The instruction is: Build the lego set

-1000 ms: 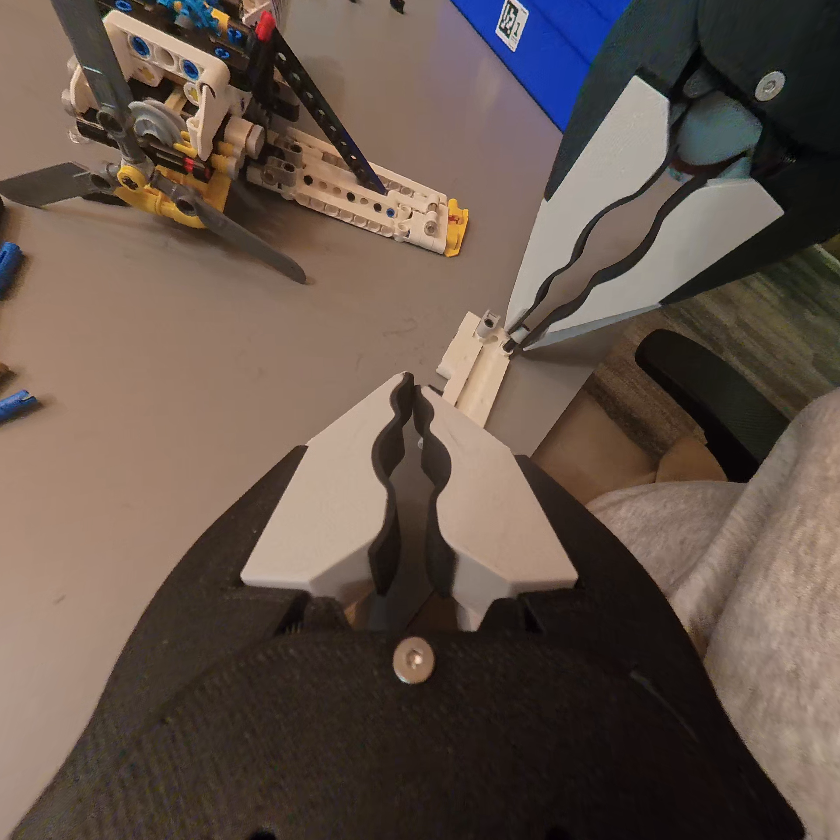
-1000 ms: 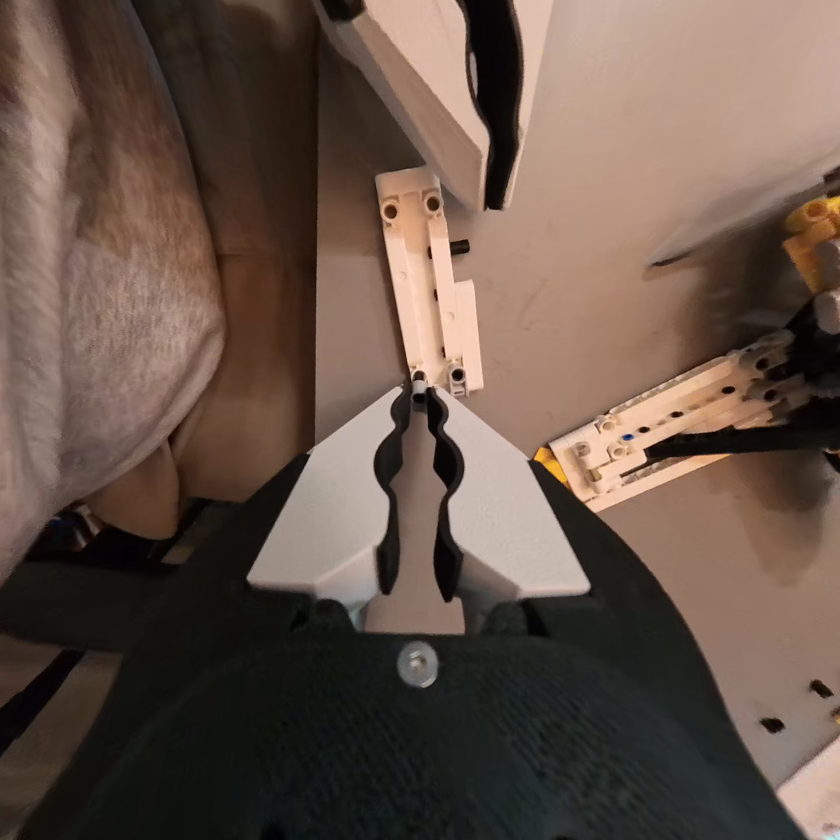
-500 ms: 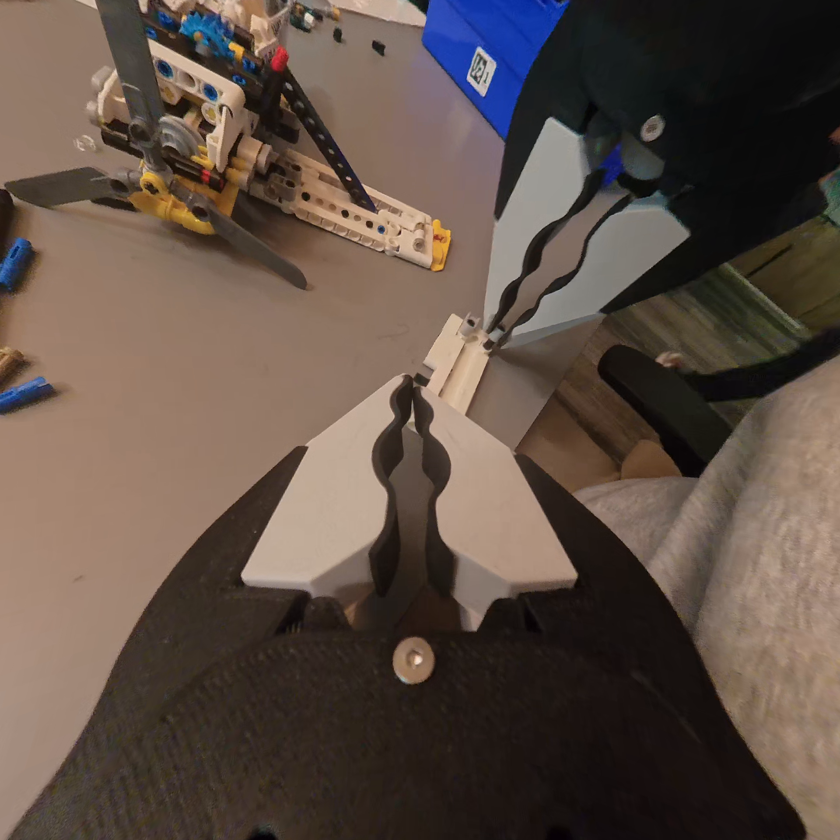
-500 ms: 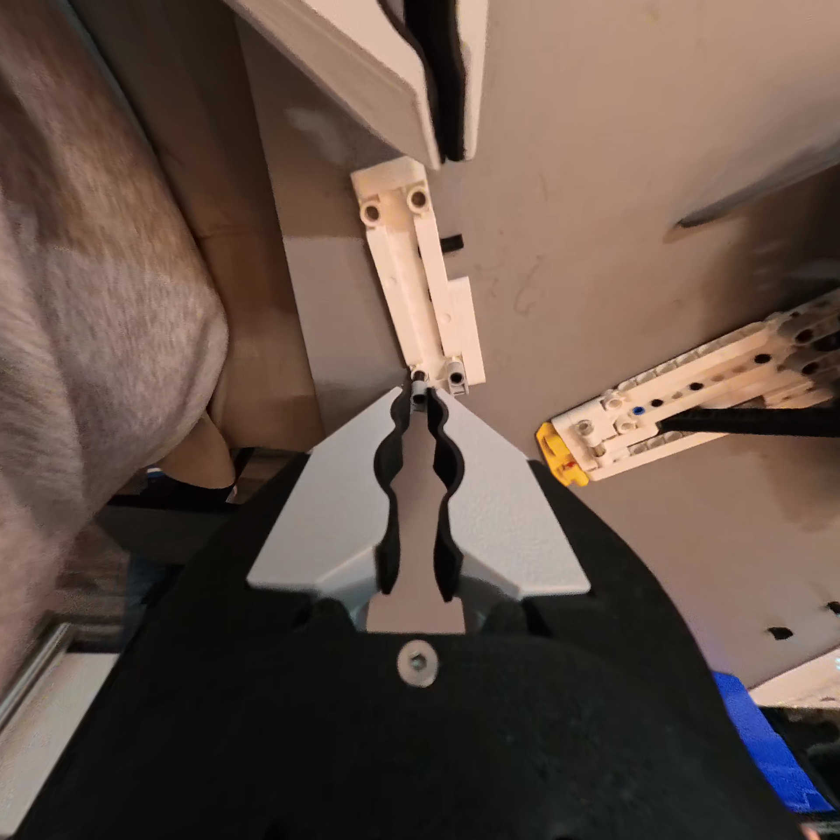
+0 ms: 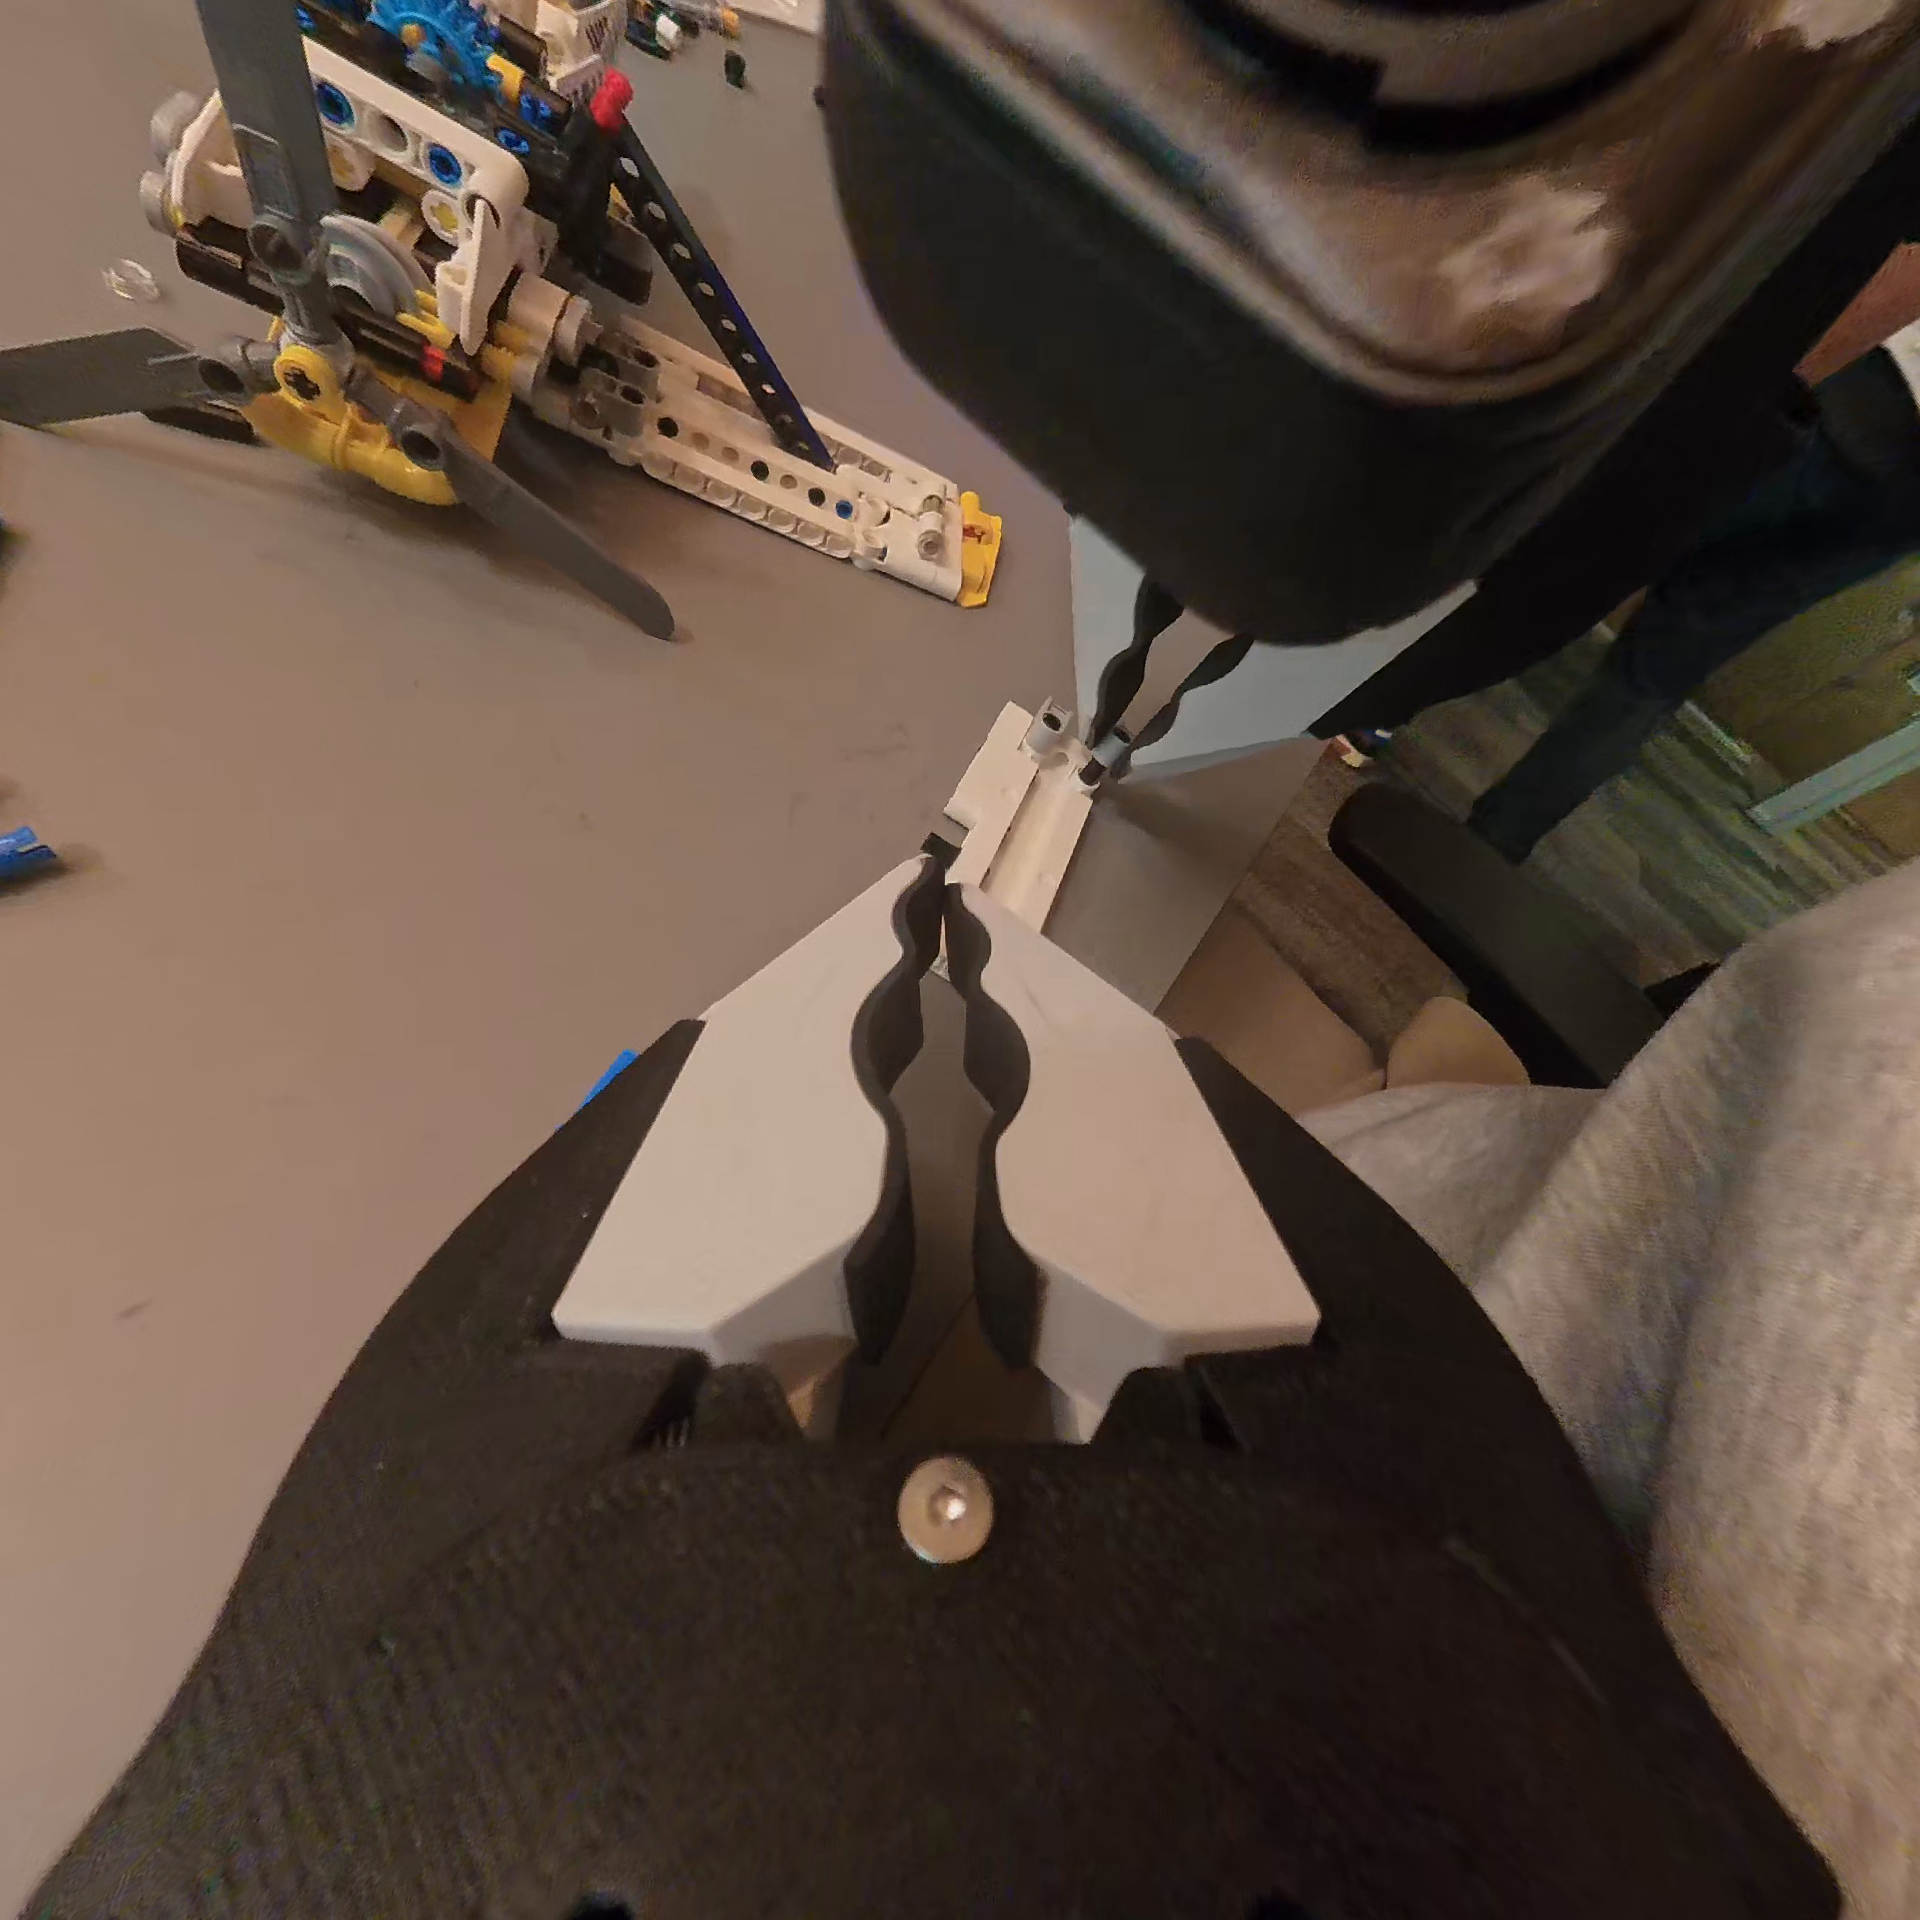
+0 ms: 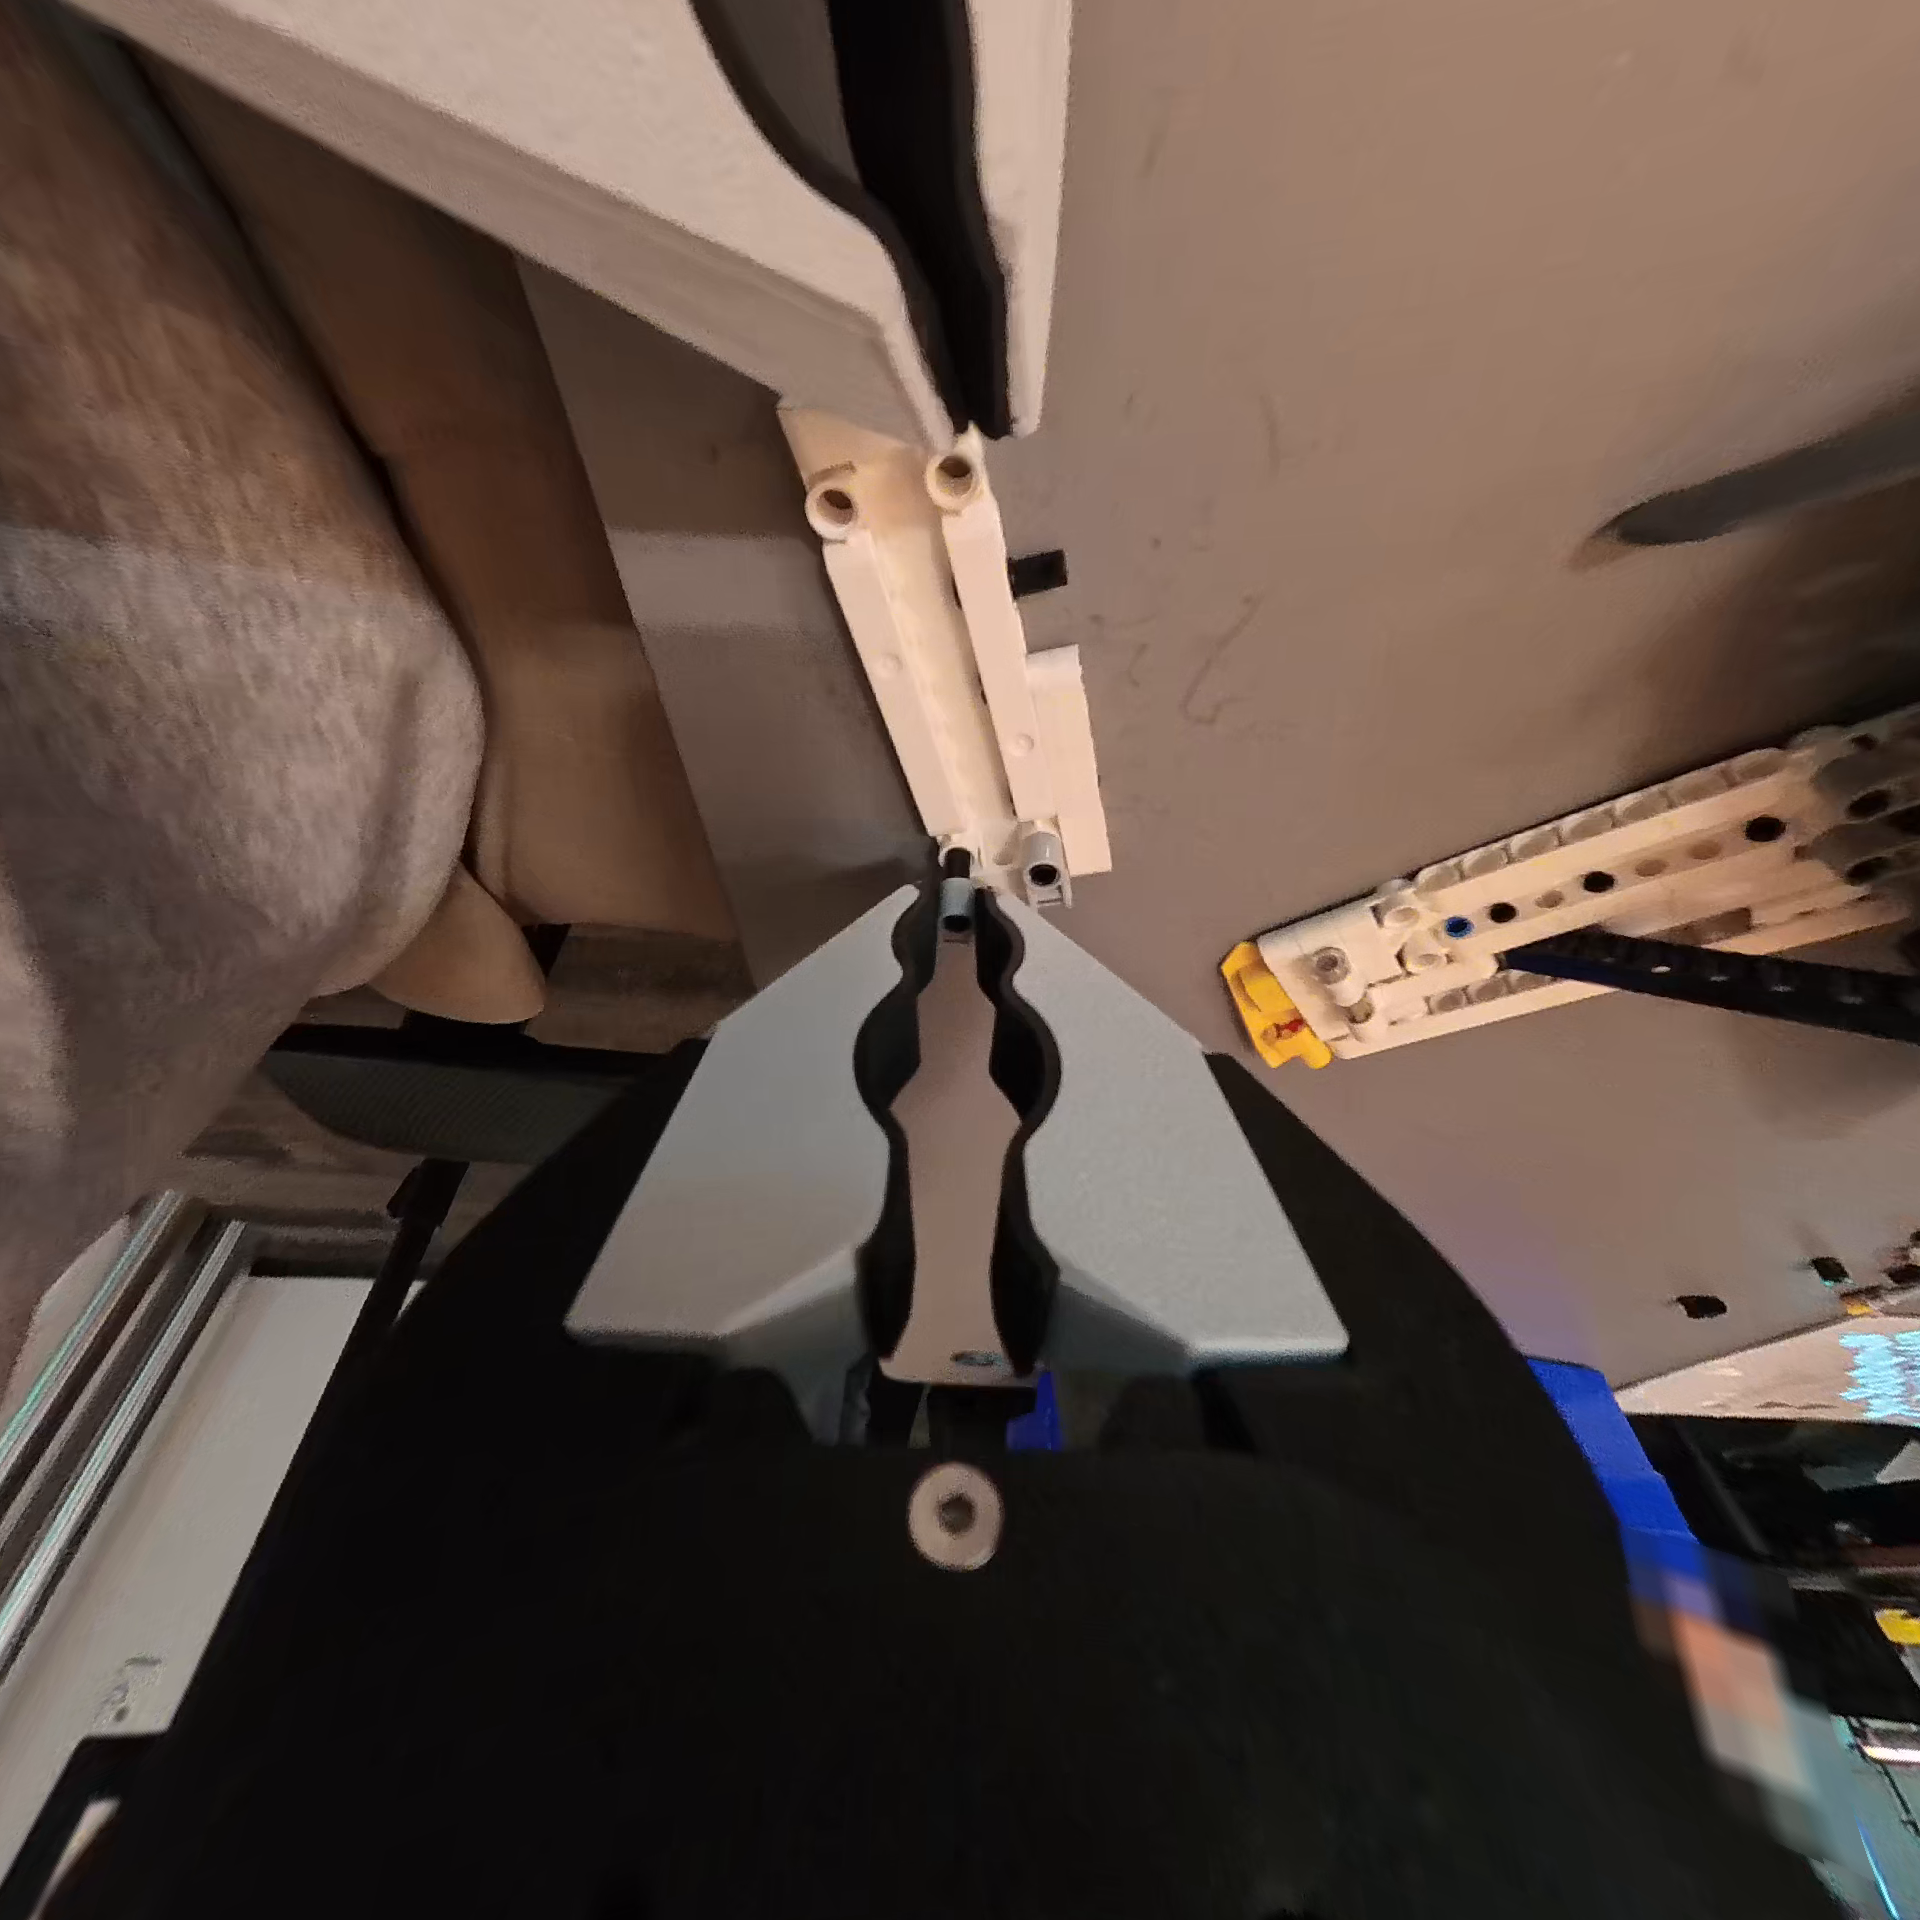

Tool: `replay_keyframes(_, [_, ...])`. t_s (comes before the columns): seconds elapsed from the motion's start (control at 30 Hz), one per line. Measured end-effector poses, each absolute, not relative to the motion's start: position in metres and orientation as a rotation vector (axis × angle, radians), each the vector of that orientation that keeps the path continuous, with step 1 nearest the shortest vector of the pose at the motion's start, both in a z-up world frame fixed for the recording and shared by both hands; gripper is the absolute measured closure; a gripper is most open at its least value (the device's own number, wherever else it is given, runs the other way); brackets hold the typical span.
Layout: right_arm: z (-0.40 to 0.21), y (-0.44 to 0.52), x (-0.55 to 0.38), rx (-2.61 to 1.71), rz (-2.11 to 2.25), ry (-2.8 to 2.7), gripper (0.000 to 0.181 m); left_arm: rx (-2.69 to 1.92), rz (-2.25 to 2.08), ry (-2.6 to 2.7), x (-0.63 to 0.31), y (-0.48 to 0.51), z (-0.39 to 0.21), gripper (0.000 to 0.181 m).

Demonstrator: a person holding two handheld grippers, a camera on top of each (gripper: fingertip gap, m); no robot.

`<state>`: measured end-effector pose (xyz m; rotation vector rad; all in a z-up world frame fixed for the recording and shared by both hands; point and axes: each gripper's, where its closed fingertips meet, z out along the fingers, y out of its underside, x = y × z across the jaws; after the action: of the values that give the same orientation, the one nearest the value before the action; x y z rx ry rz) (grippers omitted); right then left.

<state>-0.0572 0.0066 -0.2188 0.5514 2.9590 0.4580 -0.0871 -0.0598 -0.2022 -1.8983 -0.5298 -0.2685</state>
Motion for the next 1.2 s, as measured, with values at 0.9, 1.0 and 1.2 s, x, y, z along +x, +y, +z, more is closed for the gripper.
replay_keyframes(0.9, [-0.214,-0.002,-0.063,0.703,0.054,3.017,0.168,-1.912,-0.247,-0.535,-0.088,-0.060,-0.204,0.181])
replay_keyframes(1.0, [-0.211,0.000,-0.064,0.698,-0.002,3.070,0.172,-1.911,-0.246,-0.537,-0.088,-0.060,-0.204,0.181])
replay_keyframes(1.2, [-0.208,-0.001,-0.058,0.844,-0.241,3.090,0.167,-1.908,-0.241,-0.541,-0.089,-0.059,-0.204,0.181])
